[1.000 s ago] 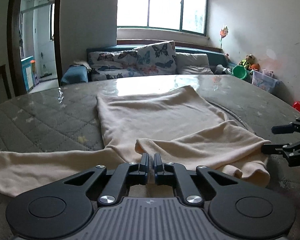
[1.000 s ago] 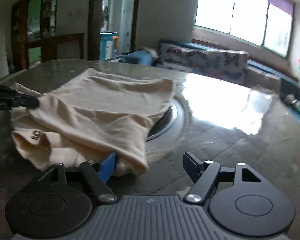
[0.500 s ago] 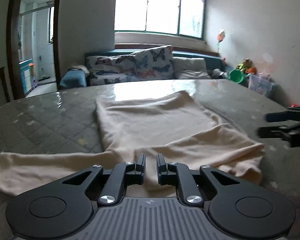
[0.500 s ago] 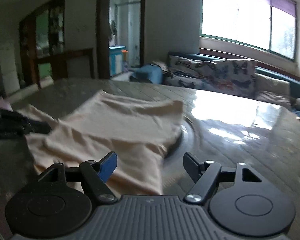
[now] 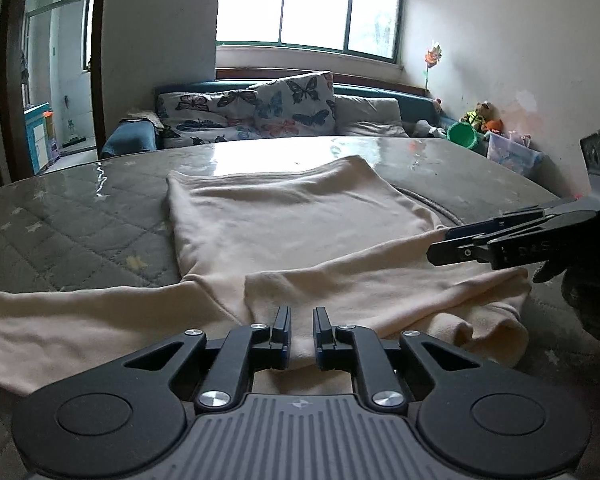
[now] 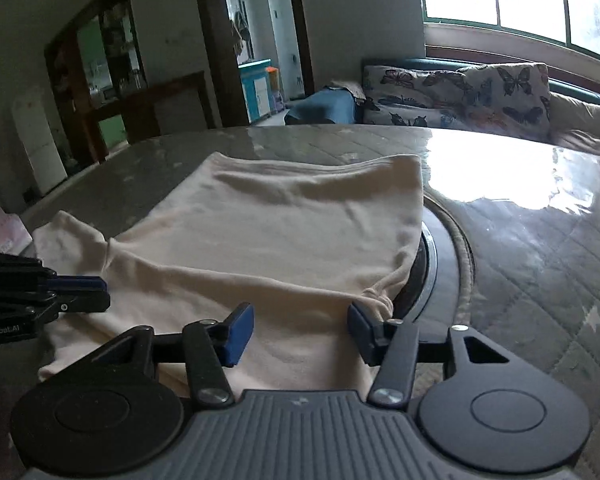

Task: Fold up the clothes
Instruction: 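Move the left gripper to the other sleeve cuff and close on it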

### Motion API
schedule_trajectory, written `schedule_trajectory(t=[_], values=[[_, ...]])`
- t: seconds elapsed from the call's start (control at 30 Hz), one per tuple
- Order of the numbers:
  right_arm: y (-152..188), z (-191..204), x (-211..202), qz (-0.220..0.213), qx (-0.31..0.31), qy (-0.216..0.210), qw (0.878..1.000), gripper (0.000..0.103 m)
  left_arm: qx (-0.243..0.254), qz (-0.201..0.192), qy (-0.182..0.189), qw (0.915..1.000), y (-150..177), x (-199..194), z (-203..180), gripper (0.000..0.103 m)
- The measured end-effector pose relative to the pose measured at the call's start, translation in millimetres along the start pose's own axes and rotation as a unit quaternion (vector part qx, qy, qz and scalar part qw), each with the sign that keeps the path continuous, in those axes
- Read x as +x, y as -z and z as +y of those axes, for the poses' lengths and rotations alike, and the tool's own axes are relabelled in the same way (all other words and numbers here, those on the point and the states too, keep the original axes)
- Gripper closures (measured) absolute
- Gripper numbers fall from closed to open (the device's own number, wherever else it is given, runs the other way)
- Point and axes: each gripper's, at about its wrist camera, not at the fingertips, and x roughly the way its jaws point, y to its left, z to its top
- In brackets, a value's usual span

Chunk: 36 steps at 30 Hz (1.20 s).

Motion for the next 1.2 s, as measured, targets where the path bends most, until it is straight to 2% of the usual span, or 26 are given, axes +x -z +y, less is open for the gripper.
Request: schedule_trajectory(t=[0.07,0.13,0.27,0.3,0.33,0.37,0.5,0.63,0.73,0.83,1.0,1.1,1.2], values=[[0,3,-7,-0.011,-0.006,0.003,1.000,0.049,-0.009,-0.012,-0.006,0.9999,1,-10,3,0.090],[2,9,-13,-0.020,-0.022,0.008,1.000,0.044,-0.022,-0.025,-0.024,0.9992,3,-21,8,0.077],[7,23,-16,-0.021,-0.062,0.015,0.998,0.033,-0.064,-0.042,-0.104,0.9916,10,-40,29,0.067],[10,28,-16,-0.020,-0.074,0.015,0.997,0.031,-0.077,-0.047,-0.129,0.9875,11,-44,35,0.062],[12,32,-17,-0.019,-0.084,0.015,0.996,0.026,-0.094,-0.054,-0.156,0.9818,13,-49,43,0.056],[14,35,-17,-0.019,-0.094,0.015,0.995,0.019,-0.110,-0.060,-0.180,0.9756,14,-53,51,0.054],[20,44,-14,-0.019,-0.118,0.016,0.993,0.018,-0.173,-0.071,-0.255,0.9487,15,-61,84,0.053],[21,43,-14,-0.020,-0.108,0.017,0.994,0.011,-0.199,-0.075,-0.320,0.9232,15,-59,105,0.041],[22,41,-13,-0.019,-0.101,0.014,0.995,0.005,-0.221,-0.061,-0.341,0.9119,18,-52,118,0.039],[24,41,-12,-0.016,-0.101,0.012,0.995,0.002,-0.257,-0.050,-0.342,0.9025,23,-47,133,0.039],[24,40,-11,-0.013,-0.101,0.011,0.995,0.000,-0.286,-0.057,-0.330,0.8977,26,-48,145,0.042],[24,40,-11,-0.012,-0.100,0.012,0.995,0.000,-0.312,-0.057,-0.319,0.8933,27,-49,154,0.048],[25,39,-11,-0.011,-0.099,0.012,0.995,0.000,-0.323,-0.056,-0.320,0.8890,24,-51,158,0.065]])
